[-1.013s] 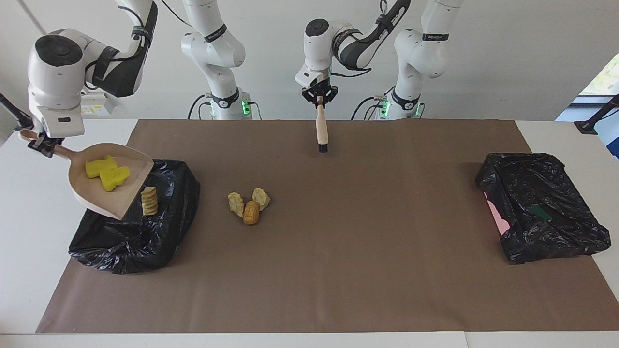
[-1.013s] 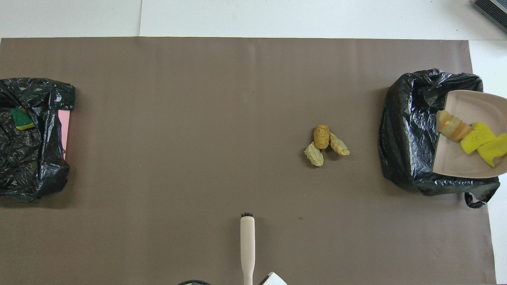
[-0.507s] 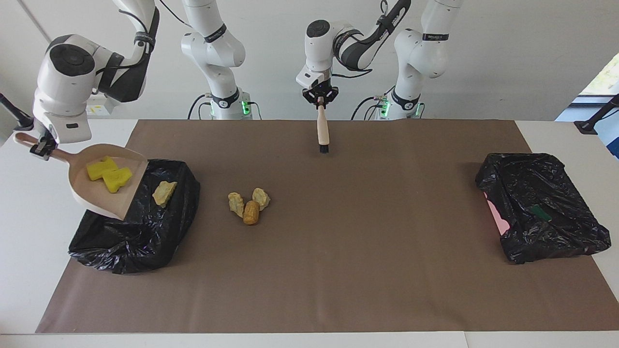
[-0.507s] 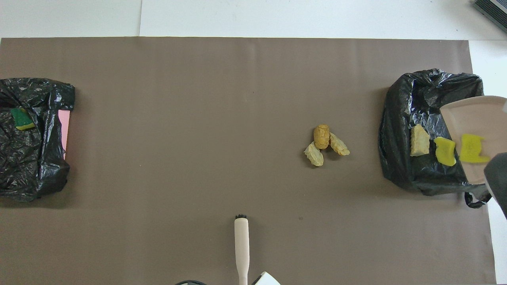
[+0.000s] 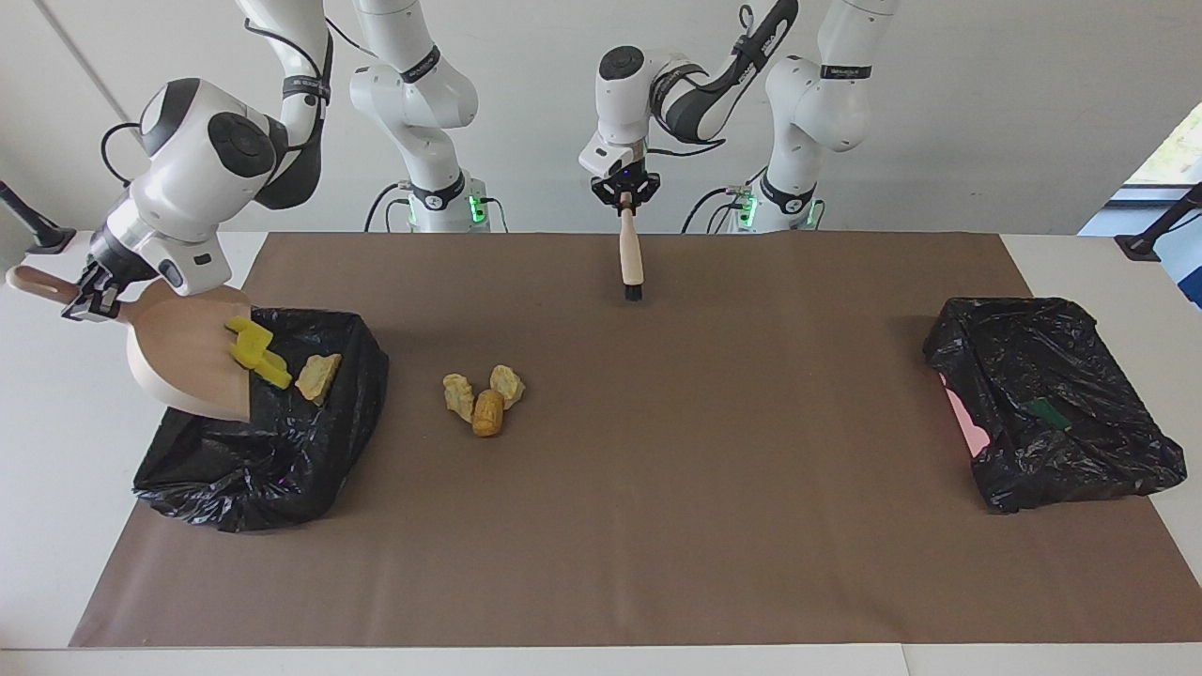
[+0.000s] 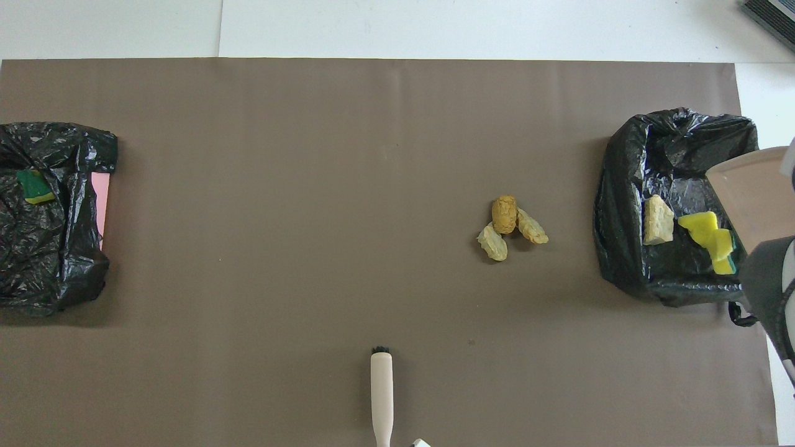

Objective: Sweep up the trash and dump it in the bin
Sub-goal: 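Tip the dustpan with the right gripper to dump pieces into the bag, then set the dustpan down with the right gripper while the left gripper releases the brush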

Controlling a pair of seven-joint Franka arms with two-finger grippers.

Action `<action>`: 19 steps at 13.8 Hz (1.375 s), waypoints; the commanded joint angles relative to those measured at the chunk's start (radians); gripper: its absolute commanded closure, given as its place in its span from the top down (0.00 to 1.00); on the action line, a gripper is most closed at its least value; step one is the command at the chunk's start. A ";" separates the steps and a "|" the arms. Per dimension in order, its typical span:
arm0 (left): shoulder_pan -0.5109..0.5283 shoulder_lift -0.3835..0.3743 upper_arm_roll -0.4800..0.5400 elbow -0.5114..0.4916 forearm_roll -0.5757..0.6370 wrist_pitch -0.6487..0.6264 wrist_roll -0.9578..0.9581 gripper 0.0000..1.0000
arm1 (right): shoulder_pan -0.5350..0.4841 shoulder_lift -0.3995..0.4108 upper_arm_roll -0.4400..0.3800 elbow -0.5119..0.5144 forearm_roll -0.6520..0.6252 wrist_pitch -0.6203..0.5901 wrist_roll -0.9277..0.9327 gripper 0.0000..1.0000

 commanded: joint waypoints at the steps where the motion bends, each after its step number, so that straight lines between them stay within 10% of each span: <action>1: -0.026 0.036 0.015 -0.004 -0.031 0.064 -0.025 0.00 | 0.108 -0.015 0.004 0.046 -0.023 -0.155 -0.019 0.00; 9: -0.006 0.062 0.017 -0.001 -0.130 0.065 0.069 0.00 | 0.280 -0.006 0.045 0.085 0.365 -0.295 0.518 0.00; 12: -0.001 0.064 0.018 0.001 -0.131 0.062 0.099 0.37 | 0.312 0.033 0.047 0.130 0.552 -0.292 0.778 0.00; 14: 0.027 0.065 0.020 0.021 -0.131 0.050 0.104 1.00 | 0.377 0.077 0.047 0.148 0.615 -0.295 0.963 0.00; 19: 0.180 0.060 0.029 0.192 -0.117 -0.143 0.179 1.00 | 0.463 0.258 0.045 0.287 0.827 -0.286 1.500 0.00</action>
